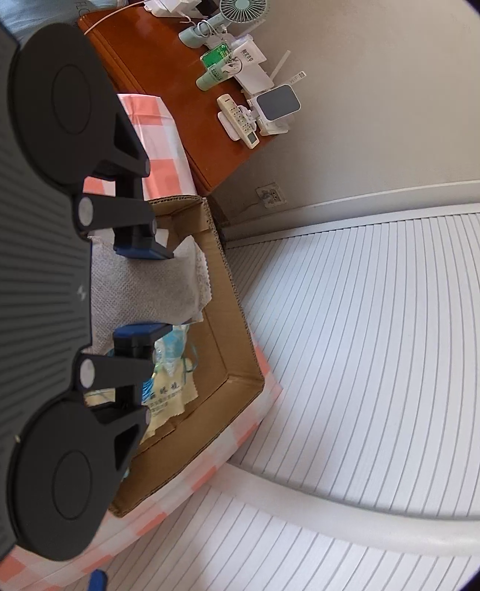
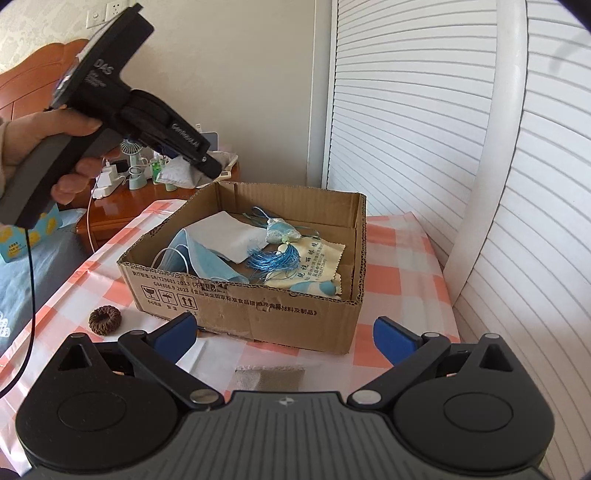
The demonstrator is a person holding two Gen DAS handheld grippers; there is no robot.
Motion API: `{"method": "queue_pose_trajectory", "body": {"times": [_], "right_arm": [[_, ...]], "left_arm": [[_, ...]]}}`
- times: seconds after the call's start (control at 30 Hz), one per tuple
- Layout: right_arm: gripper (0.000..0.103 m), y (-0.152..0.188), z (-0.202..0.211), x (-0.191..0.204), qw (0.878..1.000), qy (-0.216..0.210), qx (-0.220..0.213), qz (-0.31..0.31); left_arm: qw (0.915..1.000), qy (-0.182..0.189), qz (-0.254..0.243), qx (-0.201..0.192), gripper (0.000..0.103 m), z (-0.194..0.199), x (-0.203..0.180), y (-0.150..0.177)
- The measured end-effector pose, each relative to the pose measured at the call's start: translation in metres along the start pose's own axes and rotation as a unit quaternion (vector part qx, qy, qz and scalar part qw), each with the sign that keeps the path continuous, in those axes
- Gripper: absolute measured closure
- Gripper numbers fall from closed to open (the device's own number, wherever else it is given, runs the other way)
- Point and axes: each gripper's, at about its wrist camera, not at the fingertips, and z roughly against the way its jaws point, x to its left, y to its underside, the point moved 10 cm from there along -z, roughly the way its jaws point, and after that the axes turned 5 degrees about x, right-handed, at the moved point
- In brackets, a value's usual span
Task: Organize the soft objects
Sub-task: 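Open the left tool to drop the grey pouch into the box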
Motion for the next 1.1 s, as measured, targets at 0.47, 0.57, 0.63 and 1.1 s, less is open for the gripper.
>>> {"method": "queue_pose_trajectory", "body": {"times": [0.47,0.57,0.63,1.1], "right_arm": [[0.0,0.005,0.007,-0.001,1.0,-0.005,-0.004,-0.014],[0.0,0.005,0.013,0.005,1.0,-0.008,-0.008,-0.011],[0.0,0.004,0.017,0.007,1.0,-0.005,-0.012,-0.008],[0.0,0.016,0.035,0.02,1.0,-0.019,-0.024,0.001]], "left_arm": [[0.9993,-0.025,0.013,-0.023,0.003,0.004,0.008,-0.003],[0.9994,-0.027,0.009,-0.021,0.003,0.017,0.008,0.007],[0.9992,-0.032,0.007,-0.025,0.003,0.028,0.008,0.015],[0.9978,-0.03,0.012,-0.058,0.002,0.097,-0.013,0.107]]}}
